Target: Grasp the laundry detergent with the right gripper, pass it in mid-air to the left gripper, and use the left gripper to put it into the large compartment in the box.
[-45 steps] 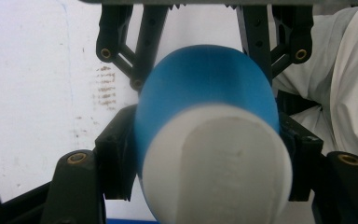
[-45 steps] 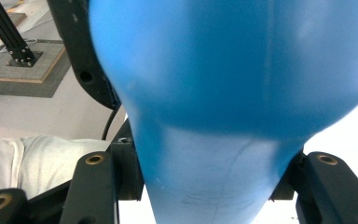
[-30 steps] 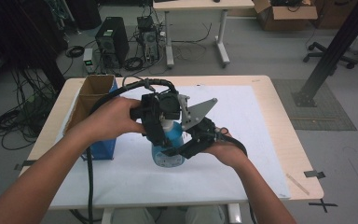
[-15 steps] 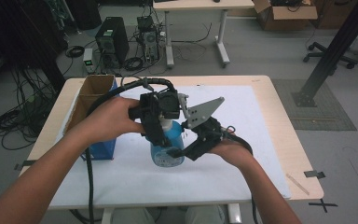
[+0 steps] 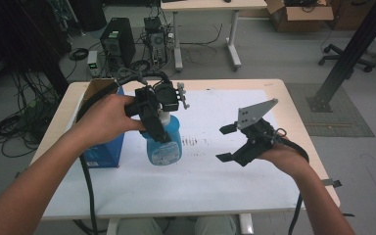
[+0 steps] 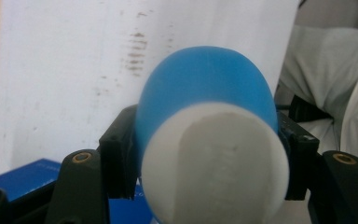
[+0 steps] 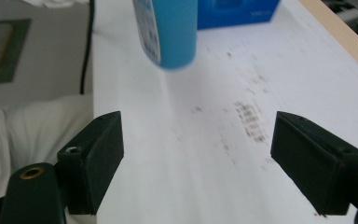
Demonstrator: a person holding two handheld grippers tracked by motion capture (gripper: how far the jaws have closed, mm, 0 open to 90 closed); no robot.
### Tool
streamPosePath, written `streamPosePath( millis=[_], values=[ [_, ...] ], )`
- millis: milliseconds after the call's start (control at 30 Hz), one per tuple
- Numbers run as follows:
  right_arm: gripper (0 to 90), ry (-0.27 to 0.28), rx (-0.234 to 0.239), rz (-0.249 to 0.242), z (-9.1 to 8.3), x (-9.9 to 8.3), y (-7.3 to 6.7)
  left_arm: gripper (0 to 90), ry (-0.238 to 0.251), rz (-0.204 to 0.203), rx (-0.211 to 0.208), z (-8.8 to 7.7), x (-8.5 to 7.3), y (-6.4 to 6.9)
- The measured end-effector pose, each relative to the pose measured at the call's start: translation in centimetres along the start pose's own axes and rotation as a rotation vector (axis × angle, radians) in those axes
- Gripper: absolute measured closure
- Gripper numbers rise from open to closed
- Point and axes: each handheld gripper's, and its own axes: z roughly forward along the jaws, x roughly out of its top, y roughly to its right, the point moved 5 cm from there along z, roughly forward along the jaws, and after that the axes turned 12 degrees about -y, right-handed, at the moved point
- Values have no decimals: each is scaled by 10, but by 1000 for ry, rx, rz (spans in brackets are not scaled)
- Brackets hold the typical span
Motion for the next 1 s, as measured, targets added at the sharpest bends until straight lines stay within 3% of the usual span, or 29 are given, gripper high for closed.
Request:
streamPosePath(
  millis=[67, 100, 133, 167, 367, 400, 600, 700, 733, 833, 867, 933, 967, 1000],
  values=[
    [164, -41, -32, 18, -12, -8, 5, 378, 3, -63, 16, -6, -2, -7],
    [164, -41, -32, 18, -12, -8, 5, 378, 3, -63, 16, -6, -2, -7],
    [157, -56, -41, 26, -15, -10, 7, 378, -2, -81, 22, -9, -4, -10],
    [137, -108, -63, 41, -22, -15, 11, 379, -2, -120, 30, -14, -5, -14],
    [113, -216, -109, 50, -34, -24, 14, 378, -7, -222, 49, -28, -11, -26],
    [113, -216, -109, 50, -34, -24, 14, 378, -7, -222, 49, -28, -11, -26],
    [110, -287, -130, 53, -43, -31, 14, 378, -3, -315, 60, -40, -20, -36],
    [110, -306, -130, 63, -48, -35, 14, 379, 1, -393, 63, -48, -28, -44],
    [110, -306, -130, 63, -48, -35, 14, 378, 1, -393, 63, -48, -28, -44],
    [106, -335, -134, 69, -50, -40, 15, 378, 7, -457, 66, -54, -35, -50],
    [104, -352, -137, 71, -52, -43, 15, 378, 10, -501, 70, -58, -39, -55],
    [104, -357, -139, 73, -52, -45, 15, 378, 11, -521, 72, -60, -42, -58],
    [104, -361, -143, 76, -54, -48, 15, 378, 19, -565, 73, -64, -46, -62],
    [104, -361, -143, 76, -54, -48, 15, 378, 19, -565, 73, -64, -46, -62]
  ],
)
